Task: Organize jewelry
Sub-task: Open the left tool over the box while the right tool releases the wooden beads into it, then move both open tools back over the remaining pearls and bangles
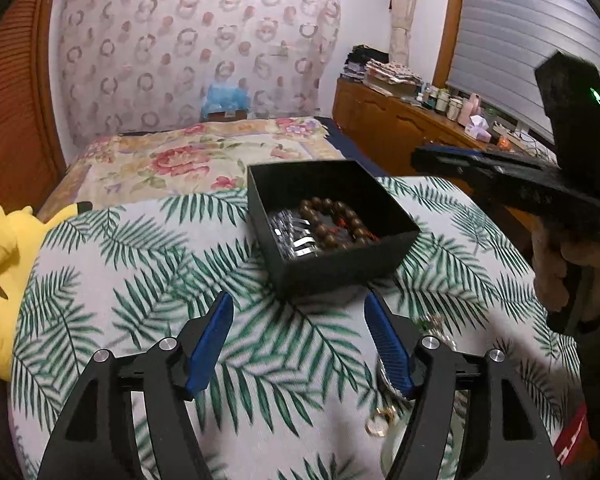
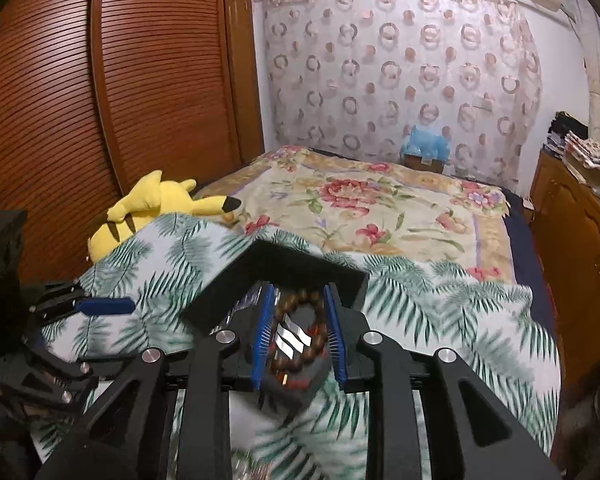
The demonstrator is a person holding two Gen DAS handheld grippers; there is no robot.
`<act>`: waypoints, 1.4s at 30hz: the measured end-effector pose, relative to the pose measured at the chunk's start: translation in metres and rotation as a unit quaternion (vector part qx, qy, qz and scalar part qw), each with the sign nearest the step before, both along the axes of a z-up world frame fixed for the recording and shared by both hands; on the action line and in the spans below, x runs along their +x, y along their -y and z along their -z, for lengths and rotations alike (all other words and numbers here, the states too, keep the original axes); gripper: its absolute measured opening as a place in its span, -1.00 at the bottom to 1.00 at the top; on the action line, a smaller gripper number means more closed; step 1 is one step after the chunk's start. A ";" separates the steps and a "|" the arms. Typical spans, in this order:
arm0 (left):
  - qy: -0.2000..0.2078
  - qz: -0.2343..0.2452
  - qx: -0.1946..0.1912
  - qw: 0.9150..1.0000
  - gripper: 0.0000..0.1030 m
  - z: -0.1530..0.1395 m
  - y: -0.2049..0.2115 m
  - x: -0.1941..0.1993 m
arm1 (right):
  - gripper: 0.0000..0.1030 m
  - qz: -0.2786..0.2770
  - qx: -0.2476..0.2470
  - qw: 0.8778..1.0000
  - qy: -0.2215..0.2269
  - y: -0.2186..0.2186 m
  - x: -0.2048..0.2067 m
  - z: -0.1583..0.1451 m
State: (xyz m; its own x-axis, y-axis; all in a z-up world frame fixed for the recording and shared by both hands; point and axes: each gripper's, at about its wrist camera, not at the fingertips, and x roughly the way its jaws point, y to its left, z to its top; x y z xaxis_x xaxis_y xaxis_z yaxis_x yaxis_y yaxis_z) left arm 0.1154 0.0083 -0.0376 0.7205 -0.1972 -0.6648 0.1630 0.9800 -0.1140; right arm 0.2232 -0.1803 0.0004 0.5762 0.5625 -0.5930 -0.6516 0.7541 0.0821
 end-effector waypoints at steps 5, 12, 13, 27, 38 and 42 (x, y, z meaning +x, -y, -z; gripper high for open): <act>0.002 0.008 0.001 1.000 0.32 0.003 0.006 -0.023 | -0.46 0.008 -0.002 1.000 -0.014 0.017 -0.043 0.017; 0.003 0.012 0.003 1.000 0.35 0.006 0.014 -0.049 | -0.46 0.025 -0.003 0.999 -0.038 0.037 -0.093 0.044; 0.002 0.011 0.005 1.000 0.35 0.007 0.015 -0.051 | -0.46 0.028 -0.002 0.999 -0.041 0.040 -0.098 0.048; -0.021 0.035 0.006 0.999 0.85 0.023 0.041 -0.055 | 0.12 0.052 -0.029 0.997 -0.050 0.057 -0.139 0.084; -0.058 0.065 0.010 0.996 0.85 0.035 0.068 -0.020 | 0.19 0.051 -0.022 0.997 -0.052 0.065 -0.140 0.089; -0.069 0.076 0.010 0.995 0.82 0.041 0.078 -0.010 | 0.19 0.052 -0.019 0.997 -0.053 0.066 -0.141 0.089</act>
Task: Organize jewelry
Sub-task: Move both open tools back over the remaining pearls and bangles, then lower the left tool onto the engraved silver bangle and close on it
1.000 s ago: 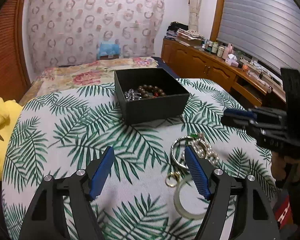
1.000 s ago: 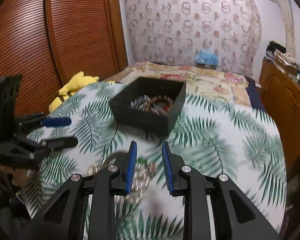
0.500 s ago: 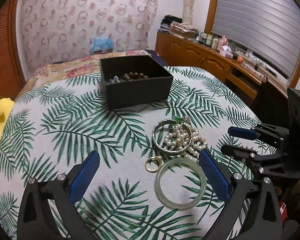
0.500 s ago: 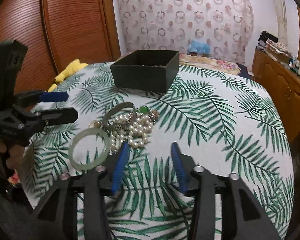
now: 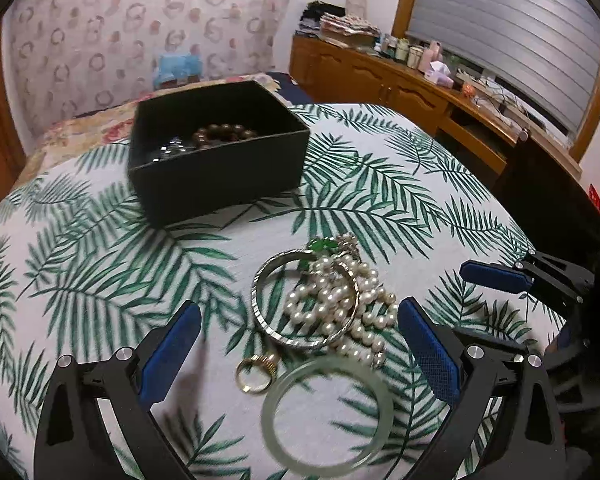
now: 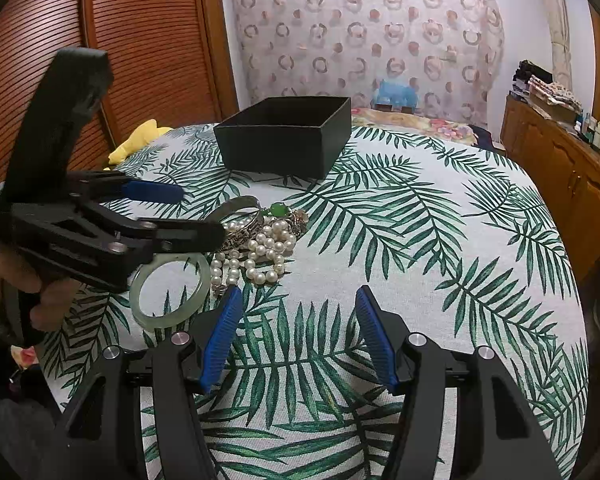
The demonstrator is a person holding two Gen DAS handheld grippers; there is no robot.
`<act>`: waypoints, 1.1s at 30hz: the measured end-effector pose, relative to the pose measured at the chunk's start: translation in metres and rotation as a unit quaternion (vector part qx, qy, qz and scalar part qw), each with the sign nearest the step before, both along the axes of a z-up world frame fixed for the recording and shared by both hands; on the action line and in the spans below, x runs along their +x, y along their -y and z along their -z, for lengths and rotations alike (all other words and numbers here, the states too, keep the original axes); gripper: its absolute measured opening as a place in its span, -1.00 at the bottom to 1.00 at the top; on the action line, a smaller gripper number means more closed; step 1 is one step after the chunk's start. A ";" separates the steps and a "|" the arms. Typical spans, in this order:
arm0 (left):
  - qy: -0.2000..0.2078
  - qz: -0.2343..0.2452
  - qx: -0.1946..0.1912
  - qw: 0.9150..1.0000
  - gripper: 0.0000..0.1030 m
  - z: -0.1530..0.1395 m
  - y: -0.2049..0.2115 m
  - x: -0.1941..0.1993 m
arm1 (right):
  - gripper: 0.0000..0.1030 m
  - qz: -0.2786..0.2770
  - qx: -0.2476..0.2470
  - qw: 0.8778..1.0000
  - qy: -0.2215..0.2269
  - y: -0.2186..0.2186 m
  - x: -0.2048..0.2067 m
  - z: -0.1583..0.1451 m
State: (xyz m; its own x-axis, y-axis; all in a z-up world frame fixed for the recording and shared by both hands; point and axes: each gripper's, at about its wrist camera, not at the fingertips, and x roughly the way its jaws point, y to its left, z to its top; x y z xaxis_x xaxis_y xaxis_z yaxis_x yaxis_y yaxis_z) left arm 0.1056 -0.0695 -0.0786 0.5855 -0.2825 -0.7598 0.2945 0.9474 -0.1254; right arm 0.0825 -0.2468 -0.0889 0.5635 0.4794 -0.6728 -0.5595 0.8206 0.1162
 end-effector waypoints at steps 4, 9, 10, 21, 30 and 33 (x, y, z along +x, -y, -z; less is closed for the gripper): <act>-0.011 0.001 0.000 1.000 0.45 0.004 0.005 0.009 | 0.19 0.001 0.008 1.000 -0.005 0.003 0.002 0.000; -0.018 0.003 -0.003 1.000 0.22 0.008 0.006 0.016 | 0.19 0.000 0.007 1.000 -0.005 0.002 0.002 0.000; -0.019 0.006 -0.010 1.000 0.18 0.008 0.005 0.017 | 0.19 0.000 0.006 1.000 -0.004 0.002 0.002 0.000; 0.033 -0.004 -0.003 0.999 0.12 -0.016 -0.008 -0.021 | 0.19 -0.004 -0.024 1.000 0.005 -0.008 0.000 0.001; 0.075 -0.028 -0.032 0.996 0.12 -0.041 -0.036 -0.050 | 0.19 -0.030 -0.022 0.999 0.013 -0.023 -0.006 -0.011; 0.081 -0.041 -0.033 0.995 0.12 -0.044 -0.045 -0.054 | -0.07 -0.058 -0.018 0.998 0.007 -0.037 -0.009 -0.015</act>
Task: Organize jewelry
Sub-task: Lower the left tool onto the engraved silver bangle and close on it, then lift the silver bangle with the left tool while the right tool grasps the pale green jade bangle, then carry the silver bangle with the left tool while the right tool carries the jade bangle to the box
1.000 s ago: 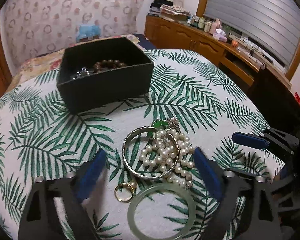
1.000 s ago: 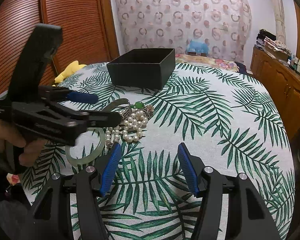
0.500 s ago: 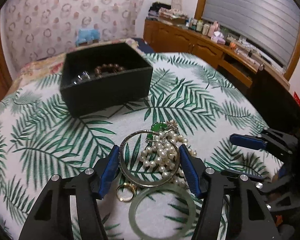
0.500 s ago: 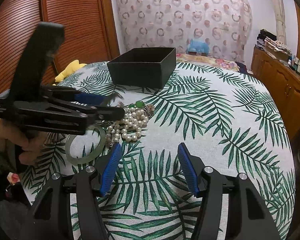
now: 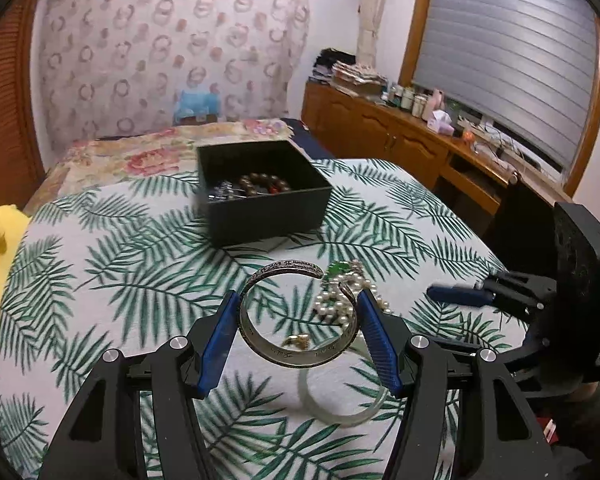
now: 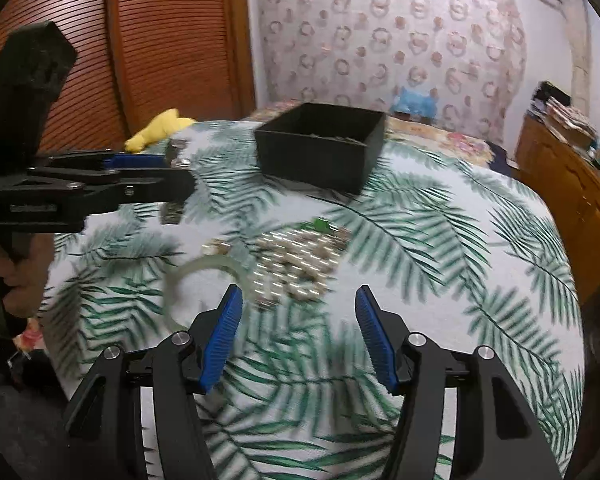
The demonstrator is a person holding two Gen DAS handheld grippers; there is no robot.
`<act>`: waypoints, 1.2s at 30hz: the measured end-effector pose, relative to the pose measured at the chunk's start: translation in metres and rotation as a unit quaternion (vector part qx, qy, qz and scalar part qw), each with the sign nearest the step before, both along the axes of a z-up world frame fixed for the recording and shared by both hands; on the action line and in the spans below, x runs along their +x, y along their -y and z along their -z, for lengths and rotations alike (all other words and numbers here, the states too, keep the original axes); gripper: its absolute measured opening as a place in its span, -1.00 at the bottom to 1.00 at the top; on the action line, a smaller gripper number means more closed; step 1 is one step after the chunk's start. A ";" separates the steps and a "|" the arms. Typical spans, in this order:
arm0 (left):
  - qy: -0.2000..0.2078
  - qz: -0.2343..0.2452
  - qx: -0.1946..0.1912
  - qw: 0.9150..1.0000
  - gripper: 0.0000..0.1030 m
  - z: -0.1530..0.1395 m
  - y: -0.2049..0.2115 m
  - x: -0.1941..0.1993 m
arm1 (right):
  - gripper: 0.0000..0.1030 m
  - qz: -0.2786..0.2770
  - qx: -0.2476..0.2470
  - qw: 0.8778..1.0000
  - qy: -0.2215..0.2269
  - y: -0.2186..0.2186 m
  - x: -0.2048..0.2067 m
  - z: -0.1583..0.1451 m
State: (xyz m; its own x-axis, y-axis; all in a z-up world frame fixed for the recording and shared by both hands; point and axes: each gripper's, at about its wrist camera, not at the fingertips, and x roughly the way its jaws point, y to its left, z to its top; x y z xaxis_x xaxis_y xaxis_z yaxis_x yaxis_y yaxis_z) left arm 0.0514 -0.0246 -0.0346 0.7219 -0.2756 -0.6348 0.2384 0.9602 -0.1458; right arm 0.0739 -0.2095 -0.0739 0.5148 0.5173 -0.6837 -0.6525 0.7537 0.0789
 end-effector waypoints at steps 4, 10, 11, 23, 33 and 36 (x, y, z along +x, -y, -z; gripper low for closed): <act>0.000 -0.015 -0.004 1.000 0.12 0.001 -0.015 -0.003 | -0.43 -0.027 -0.007 0.999 -0.021 -0.018 0.001 0.007; -0.001 -0.034 -0.013 0.999 0.12 0.005 -0.034 -0.004 | -0.57 -0.045 -0.018 0.998 -0.050 -0.032 0.002 0.018; -0.002 -0.035 -0.014 0.999 0.12 0.005 -0.036 -0.005 | -0.58 -0.046 -0.021 0.997 -0.050 -0.033 0.002 0.018; -0.004 -0.039 -0.014 0.999 0.12 0.011 -0.039 -0.006 | -0.58 -0.060 -0.072 0.995 -0.026 -0.063 0.012 0.020; 0.004 -0.043 -0.003 0.999 0.12 0.005 -0.044 0.003 | -0.84 -0.059 -0.054 0.997 -0.001 -0.056 0.023 0.005; 0.008 -0.044 0.003 0.999 0.12 -0.001 -0.044 0.009 | -0.83 -0.034 -0.035 0.999 0.015 -0.044 0.032 -0.011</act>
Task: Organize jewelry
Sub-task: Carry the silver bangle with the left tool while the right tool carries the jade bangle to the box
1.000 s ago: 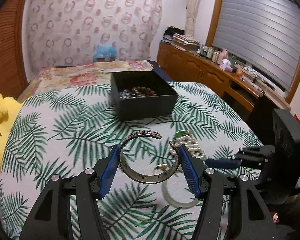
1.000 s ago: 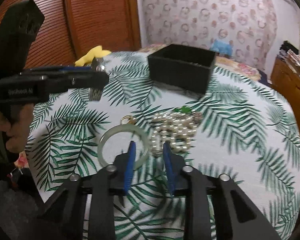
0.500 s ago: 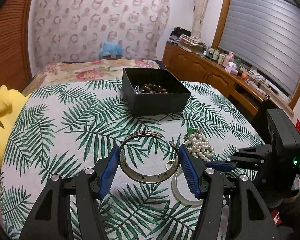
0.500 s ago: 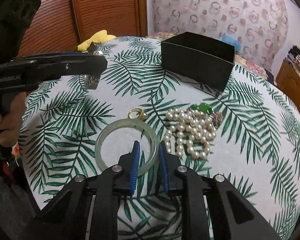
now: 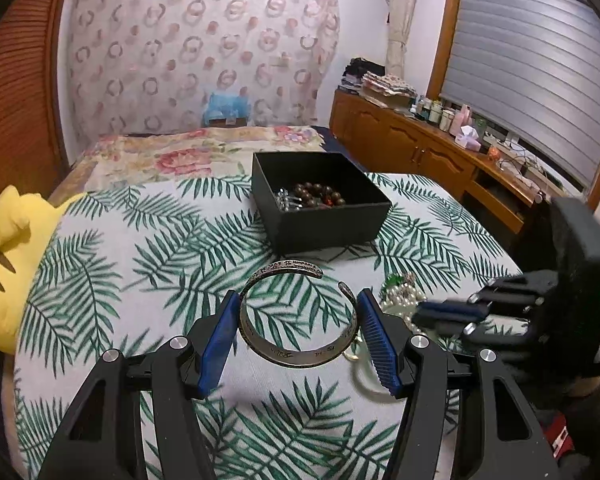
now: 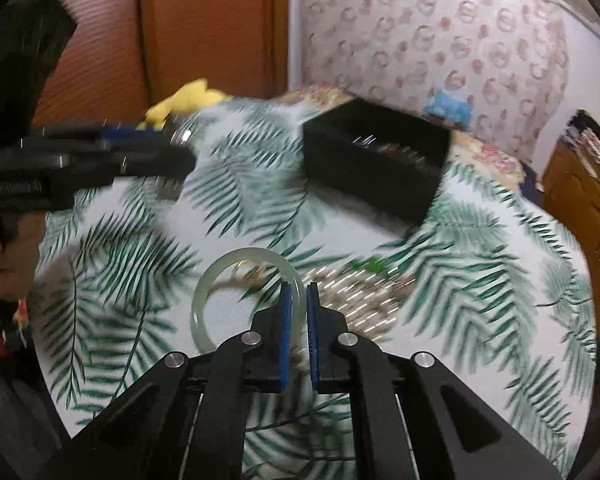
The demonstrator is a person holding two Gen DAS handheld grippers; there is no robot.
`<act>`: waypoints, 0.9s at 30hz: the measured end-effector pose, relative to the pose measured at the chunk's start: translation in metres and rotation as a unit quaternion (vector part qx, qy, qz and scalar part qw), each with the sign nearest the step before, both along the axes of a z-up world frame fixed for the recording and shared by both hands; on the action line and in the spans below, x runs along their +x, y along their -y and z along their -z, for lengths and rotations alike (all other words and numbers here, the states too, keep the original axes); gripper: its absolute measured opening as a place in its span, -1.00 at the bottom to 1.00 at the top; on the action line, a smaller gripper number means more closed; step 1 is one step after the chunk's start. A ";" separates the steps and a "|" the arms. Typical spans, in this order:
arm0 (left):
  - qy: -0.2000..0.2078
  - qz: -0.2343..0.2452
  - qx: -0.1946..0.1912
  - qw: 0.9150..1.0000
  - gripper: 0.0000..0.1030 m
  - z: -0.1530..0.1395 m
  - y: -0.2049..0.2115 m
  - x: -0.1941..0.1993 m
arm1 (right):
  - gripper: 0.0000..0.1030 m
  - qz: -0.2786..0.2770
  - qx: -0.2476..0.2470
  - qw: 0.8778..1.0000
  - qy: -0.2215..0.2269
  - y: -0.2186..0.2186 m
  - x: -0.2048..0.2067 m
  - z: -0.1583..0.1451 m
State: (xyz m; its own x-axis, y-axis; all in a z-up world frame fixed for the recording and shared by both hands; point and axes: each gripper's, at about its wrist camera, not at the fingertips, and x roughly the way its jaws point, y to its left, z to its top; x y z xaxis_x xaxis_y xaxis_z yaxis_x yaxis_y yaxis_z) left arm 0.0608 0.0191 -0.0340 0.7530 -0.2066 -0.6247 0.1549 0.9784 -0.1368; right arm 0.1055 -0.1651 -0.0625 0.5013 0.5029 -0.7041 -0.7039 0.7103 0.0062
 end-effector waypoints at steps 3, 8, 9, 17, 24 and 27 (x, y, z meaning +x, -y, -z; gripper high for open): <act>0.005 0.001 0.004 1.000 0.12 -0.006 0.000 0.008 | -0.83 0.015 0.011 1.000 0.016 0.008 0.009 -0.016; 0.018 0.003 0.015 1.000 0.12 -0.017 0.003 0.024 | -0.83 0.034 0.023 0.999 0.033 0.017 0.037 -0.037; 0.020 0.003 0.017 1.000 0.12 -0.020 0.003 0.027 | -0.83 0.038 0.024 0.998 0.036 0.018 0.042 -0.039; 0.026 0.003 0.025 0.999 0.12 -0.034 0.010 0.061 | -0.83 0.068 0.040 0.996 0.047 0.024 0.086 -0.052; 0.016 0.003 0.034 0.999 0.12 -0.038 0.019 0.096 | -0.83 0.094 0.049 0.992 0.065 0.032 0.100 -0.058; 0.010 0.005 0.042 0.999 0.12 -0.037 0.024 0.108 | -0.83 0.097 0.046 0.992 0.066 0.034 0.102 -0.058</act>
State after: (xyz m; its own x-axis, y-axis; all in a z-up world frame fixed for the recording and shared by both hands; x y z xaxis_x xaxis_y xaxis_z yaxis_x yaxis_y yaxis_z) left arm 0.1691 -0.0048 0.0031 0.7640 -0.1620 -0.6246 0.1672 0.9846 -0.0509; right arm 0.2078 -0.1986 -0.0050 0.6803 0.4468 -0.5810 -0.5523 0.8336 -0.0056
